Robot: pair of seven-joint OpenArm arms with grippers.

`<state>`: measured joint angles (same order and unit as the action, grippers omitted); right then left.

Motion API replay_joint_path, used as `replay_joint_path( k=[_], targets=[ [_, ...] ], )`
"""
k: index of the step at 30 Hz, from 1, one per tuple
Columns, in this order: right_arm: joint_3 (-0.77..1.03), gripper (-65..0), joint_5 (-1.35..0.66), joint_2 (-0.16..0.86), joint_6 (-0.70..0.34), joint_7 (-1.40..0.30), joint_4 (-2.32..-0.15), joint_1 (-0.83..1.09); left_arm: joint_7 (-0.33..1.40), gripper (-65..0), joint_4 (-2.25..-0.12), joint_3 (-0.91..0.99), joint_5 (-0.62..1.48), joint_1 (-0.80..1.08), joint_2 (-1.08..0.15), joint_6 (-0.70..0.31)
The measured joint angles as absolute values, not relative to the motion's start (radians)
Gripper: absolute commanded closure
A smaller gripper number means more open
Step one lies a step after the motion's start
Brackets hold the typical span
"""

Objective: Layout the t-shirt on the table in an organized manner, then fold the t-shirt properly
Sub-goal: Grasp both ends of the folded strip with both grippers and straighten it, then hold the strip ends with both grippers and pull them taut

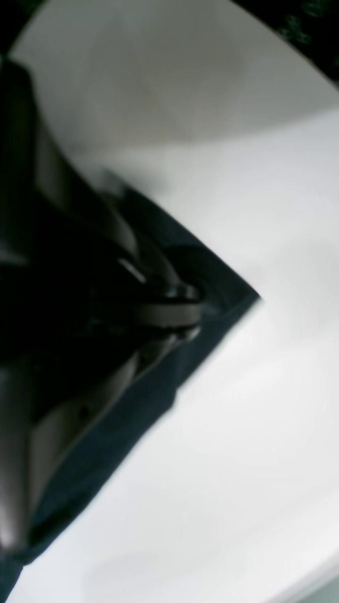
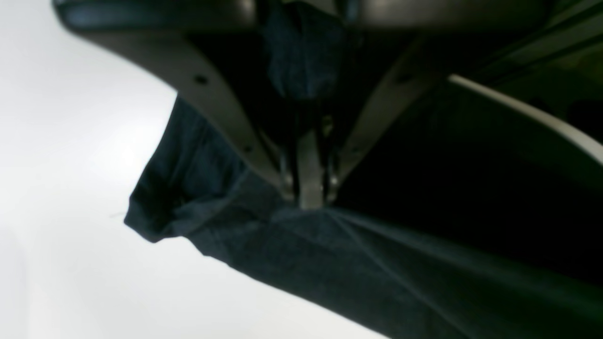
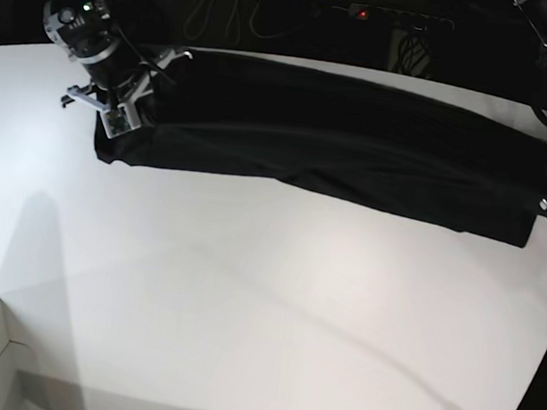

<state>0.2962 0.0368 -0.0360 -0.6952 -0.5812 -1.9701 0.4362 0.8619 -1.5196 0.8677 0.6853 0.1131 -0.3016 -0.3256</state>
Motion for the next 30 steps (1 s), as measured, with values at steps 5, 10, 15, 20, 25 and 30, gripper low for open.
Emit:
replay_joint_path(
  k=[5, 10, 15, 20, 25, 30],
  targets=[
    [0.292, 0.0, 0.037, -0.036, -0.695, -0.524, -1.955, 0.506, 0.865, 0.0, -1.537, 0.868, 0.682, 0.116, -0.301, -0.326],
    [0.292, 0.0, 0.036, -0.036, -0.695, -0.477, -1.891, 0.513, 0.861, 0.0, -1.525, 0.869, 0.682, 0.117, -0.289, -0.326],
    [0.293, 0.0, 0.040, -0.035, -0.695, -0.462, -1.838, 0.516, 0.865, 0.0, -1.524, 0.868, 0.675, 0.122, -0.246, -0.326],
    [0.291, 0.0, 0.040, -0.033, -0.695, -0.460, -1.829, 0.516, 0.862, 0.0, -1.522, 0.869, 0.671, 0.122, -0.232, -0.326],
    [0.290, 0.0, 0.040, -0.033, -0.695, -0.460, -1.829, 0.516, 0.861, -3.9, -1.405, 0.869, 0.670, 0.123, -0.223, -0.325],
    [0.290, 0.0, 0.040, -0.033, -0.695, -0.460, -1.829, 0.516, 0.860, -21.6, -1.377, 0.870, 0.675, 0.136, -0.222, -0.325]
  ],
)
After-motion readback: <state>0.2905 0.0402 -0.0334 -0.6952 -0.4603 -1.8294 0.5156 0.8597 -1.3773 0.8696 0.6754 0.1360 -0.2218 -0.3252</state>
